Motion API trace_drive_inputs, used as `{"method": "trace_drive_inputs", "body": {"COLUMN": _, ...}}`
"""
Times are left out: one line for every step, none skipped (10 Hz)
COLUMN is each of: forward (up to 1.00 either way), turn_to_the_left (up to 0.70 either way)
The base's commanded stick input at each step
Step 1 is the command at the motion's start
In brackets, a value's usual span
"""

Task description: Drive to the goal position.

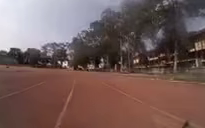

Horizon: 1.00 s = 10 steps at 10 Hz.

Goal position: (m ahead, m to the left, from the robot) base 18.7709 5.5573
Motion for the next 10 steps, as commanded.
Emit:
{"method": "trace_drive_inputs", "body": {"forward": 0.7, "turn_to_the_left": 0.0}}
{"method": "trace_drive_inputs", "body": {"forward": 0.7, "turn_to_the_left": 0.0}}
{"method": "trace_drive_inputs", "body": {"forward": 0.7, "turn_to_the_left": 0.0}}
{"method": "trace_drive_inputs", "body": {"forward": 0.7, "turn_to_the_left": 0.0}}
{"method": "trace_drive_inputs", "body": {"forward": 0.7, "turn_to_the_left": 0.0}}
{"method": "trace_drive_inputs", "body": {"forward": 0.7, "turn_to_the_left": 0.0}}
{"method": "trace_drive_inputs", "body": {"forward": 0.7, "turn_to_the_left": 0.0}}
{"method": "trace_drive_inputs", "body": {"forward": 0.7, "turn_to_the_left": 0.0}}
{"method": "trace_drive_inputs", "body": {"forward": 0.7, "turn_to_the_left": 0.0}}
{"method": "trace_drive_inputs", "body": {"forward": 0.7, "turn_to_the_left": 0.0}}
